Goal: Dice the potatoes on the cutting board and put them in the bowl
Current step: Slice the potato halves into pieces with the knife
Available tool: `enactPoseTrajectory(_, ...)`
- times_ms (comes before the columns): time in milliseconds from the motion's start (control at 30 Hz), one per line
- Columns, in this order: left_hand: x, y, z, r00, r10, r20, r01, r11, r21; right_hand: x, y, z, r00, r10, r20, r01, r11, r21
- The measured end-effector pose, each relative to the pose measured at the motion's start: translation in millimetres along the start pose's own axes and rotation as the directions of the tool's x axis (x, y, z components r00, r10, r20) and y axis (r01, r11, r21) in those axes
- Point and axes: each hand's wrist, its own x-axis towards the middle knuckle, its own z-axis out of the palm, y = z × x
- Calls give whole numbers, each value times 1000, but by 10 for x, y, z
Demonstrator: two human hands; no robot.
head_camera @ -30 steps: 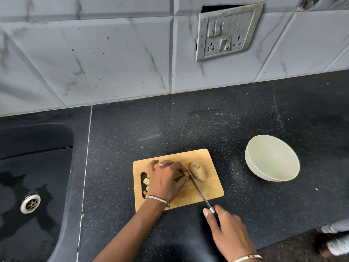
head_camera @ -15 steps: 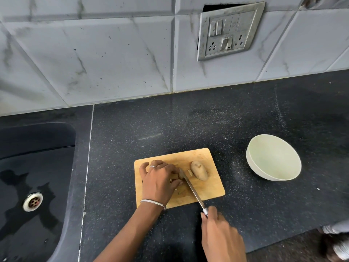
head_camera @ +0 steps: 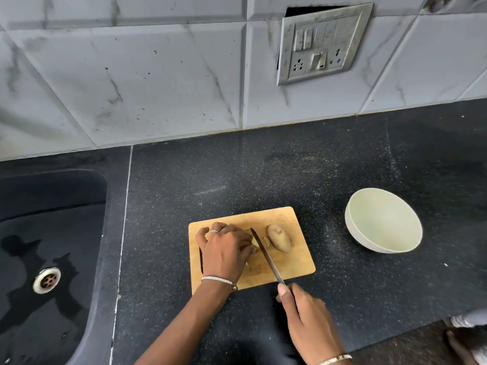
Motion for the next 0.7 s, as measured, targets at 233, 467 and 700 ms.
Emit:
enactPoseTrajectory(233, -15, -22, 22, 999, -32, -26, 31, 999, -32, 10, -69, 66, 999, 45, -8, -45, 998, -31)
enactPoseTrajectory(467, -23, -3, 27, 998, -47, -36, 46, 998, -30, 22, -78, 58, 1000, 20, -6, -20, 996, -83)
enactPoseTrajectory(700, -36, -12, -12, 998, -53, -33, 52, 998, -37, 23, -92, 2, 1000, 16, -2, -16, 997, -70)
